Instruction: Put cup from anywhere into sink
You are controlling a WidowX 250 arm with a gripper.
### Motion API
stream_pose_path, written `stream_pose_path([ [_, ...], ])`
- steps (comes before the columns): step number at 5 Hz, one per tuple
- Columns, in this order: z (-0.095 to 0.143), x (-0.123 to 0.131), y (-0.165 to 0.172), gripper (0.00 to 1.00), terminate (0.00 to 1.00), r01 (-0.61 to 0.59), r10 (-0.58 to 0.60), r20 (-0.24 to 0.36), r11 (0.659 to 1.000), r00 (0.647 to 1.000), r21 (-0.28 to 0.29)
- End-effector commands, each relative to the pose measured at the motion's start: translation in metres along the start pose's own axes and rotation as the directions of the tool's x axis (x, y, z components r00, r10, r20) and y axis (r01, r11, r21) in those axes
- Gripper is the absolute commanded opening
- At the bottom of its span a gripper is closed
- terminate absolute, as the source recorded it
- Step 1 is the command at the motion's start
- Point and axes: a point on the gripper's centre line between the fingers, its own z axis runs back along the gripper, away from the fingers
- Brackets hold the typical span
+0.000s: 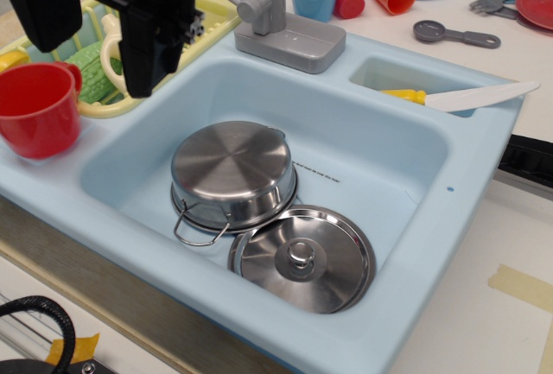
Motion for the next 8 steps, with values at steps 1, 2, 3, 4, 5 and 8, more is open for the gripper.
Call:
stream_pose_path([
  [1, 0.0, 0.0, 0.0, 1.0, 0.0, 0.0, 0.0, 0.0, 1.0, 1.0, 0.0],
  [2, -0.004, -0.005, 0.019, 1.0, 0.0, -0.029, 0.029, 0.01, 0.999, 1.0, 0.02],
  [3, -0.009, -0.005, 0.03, 1.0, 0.0, -0.048, 0.048, 0.003, 0.998, 0.999, 0.039],
  [4, -0.02, -0.005, 0.041, 1.0, 0.0, -0.06, 0.06, 0.001, 0.997, 0.998, 0.045],
  [5, -0.033, -0.002, 0.05, 1.0, 0.0, -0.061, 0.061, -0.009, 0.997, 0.998, 0.046],
  [8, -0.067, -0.002, 0.073, 1.0, 0.0, -0.073, 0.072, 0.015, 0.996, 0.997, 0.045],
])
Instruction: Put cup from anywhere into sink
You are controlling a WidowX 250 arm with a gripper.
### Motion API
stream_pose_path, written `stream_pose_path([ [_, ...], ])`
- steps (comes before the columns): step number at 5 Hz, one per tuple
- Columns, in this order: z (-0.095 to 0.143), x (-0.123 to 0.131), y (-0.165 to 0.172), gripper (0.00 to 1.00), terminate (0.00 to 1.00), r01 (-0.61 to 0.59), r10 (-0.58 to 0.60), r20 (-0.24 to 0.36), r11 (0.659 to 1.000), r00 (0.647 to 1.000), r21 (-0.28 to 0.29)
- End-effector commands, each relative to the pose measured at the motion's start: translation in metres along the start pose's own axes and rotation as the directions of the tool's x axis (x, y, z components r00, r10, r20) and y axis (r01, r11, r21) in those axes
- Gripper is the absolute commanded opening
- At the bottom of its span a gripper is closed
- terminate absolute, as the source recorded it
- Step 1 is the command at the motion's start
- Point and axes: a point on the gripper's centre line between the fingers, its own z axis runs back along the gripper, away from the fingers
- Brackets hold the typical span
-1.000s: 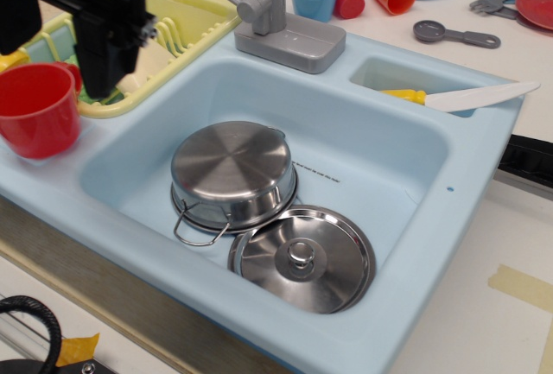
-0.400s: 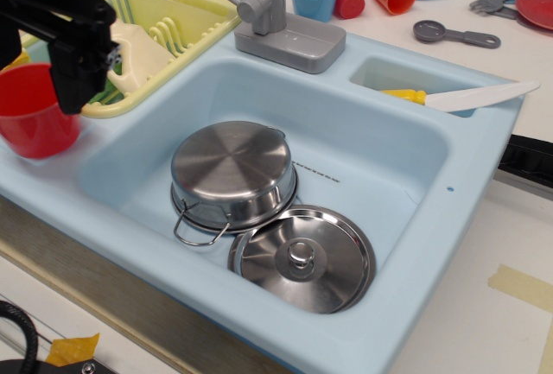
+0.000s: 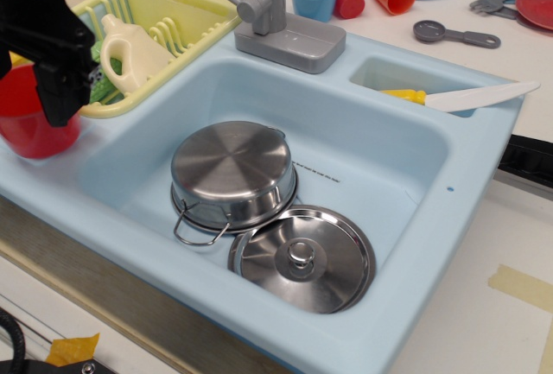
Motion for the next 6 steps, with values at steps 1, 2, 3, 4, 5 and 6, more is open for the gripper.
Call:
stream_pose_path([
  [1, -0.013, 0.001, 0.006, 1.0, 0.0, -0.012, 0.012, 0.003, 1.0, 1.0, -0.009],
  [2, -0.024, 0.001, 0.007, 1.0, 0.0, -0.017, 0.018, 0.007, 0.999, 1.0, -0.03],
  [3, -0.031, 0.0, 0.006, 0.0, 0.0, -0.028, 0.028, -0.002, 0.999, 1.0, -0.044],
  [4, -0.03, -0.001, 0.004, 0.0, 0.0, -0.04, 0.04, 0.007, 0.999, 0.999, -0.035],
  [5, -0.015, 0.001, -0.003, 0.0, 0.0, -0.044, 0.044, 0.019, 0.999, 0.999, -0.007],
  [6, 0.005, 0.006, -0.011, 0.0, 0.0, -0.016, 0.016, 0.04, 1.0, 0.999, 0.001],
])
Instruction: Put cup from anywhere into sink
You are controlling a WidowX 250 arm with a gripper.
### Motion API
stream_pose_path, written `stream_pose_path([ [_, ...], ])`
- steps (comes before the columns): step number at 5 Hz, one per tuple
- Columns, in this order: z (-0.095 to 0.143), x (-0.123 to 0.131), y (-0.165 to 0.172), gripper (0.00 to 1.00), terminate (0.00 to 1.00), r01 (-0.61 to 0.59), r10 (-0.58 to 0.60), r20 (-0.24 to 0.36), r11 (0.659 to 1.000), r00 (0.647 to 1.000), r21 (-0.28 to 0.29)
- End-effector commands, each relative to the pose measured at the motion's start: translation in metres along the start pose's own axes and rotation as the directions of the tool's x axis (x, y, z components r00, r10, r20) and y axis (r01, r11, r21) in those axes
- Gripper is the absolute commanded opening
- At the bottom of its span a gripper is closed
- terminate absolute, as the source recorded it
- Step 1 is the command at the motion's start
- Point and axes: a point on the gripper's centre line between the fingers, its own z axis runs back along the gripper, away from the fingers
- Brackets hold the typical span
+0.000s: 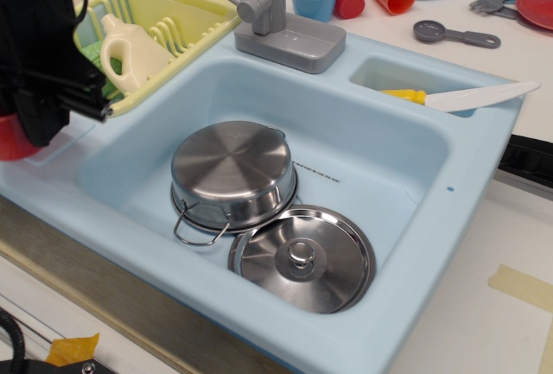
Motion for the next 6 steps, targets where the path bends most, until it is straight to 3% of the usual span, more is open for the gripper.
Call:
stream_pose_path([
  [1, 0.035, 0.02, -0.023, 0.0, 0.0, 0.027, -0.027, 0.056, 1.0, 0.998, 0.01],
  [2, 0.044, 0.03, -0.052, 0.0, 0.0, 0.075, -0.072, 0.108, 0.997, 0.992, -0.02],
  [3, 0.046, 0.045, -0.082, 0.0, 0.0, 0.125, -0.113, 0.12, 0.988, 0.986, -0.093],
  [5, 0.048, 0.057, -0.122, 0.0, 0.0, 0.16, -0.139, 0.172, 0.98, 0.975, -0.116],
  [6, 0.048, 0.055, -0.125, 1.0, 0.0, 0.187, -0.16, 0.175, 0.971, 0.972, -0.151],
])
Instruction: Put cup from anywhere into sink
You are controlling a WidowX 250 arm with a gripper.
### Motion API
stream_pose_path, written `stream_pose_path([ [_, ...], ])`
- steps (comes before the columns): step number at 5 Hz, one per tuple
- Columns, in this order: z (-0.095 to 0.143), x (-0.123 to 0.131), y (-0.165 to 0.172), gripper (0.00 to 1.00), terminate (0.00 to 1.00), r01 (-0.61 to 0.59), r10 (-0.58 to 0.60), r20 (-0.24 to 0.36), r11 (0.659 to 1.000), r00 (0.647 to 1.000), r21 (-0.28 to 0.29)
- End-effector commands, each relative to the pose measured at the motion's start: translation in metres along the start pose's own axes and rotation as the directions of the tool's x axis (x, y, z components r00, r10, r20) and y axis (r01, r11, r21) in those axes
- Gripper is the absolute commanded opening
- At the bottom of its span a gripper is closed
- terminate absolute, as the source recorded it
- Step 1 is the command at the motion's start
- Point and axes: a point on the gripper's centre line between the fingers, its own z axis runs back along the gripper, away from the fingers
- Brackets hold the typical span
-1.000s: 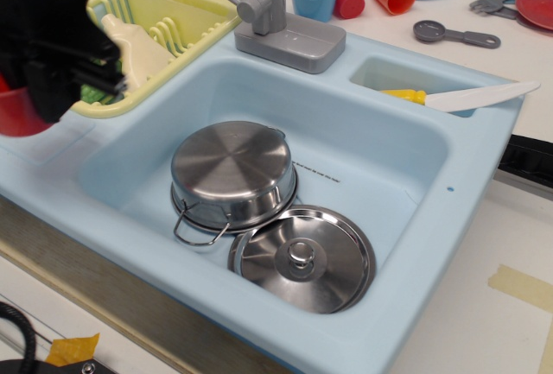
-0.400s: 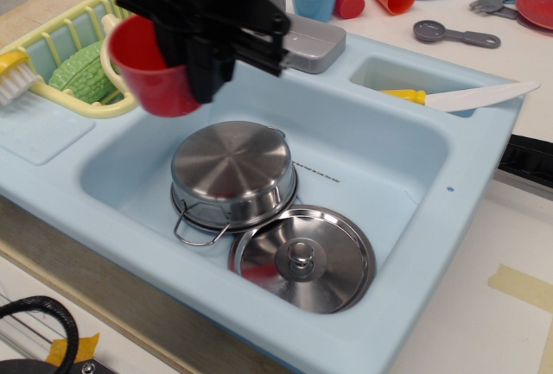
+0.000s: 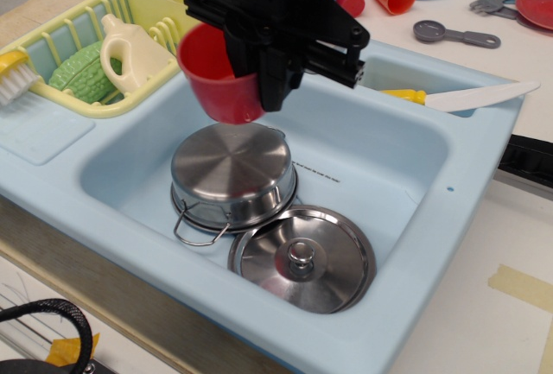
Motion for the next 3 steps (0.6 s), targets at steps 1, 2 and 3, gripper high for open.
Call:
stream_pose_path([
  [1, 0.0079, 0.0045, -0.0006, 1.0, 0.0, 0.01, -0.009, 0.034, 0.999, 0.999, -0.049],
  [2, 0.0079, 0.0045, -0.0006, 1.0, 0.0, 0.01, -0.009, 0.034, 0.999, 0.999, -0.049],
  [3, 0.0079, 0.0045, -0.0006, 1.0, 1.0, 0.01, -0.009, 0.034, 0.999, 0.999, -0.049],
])
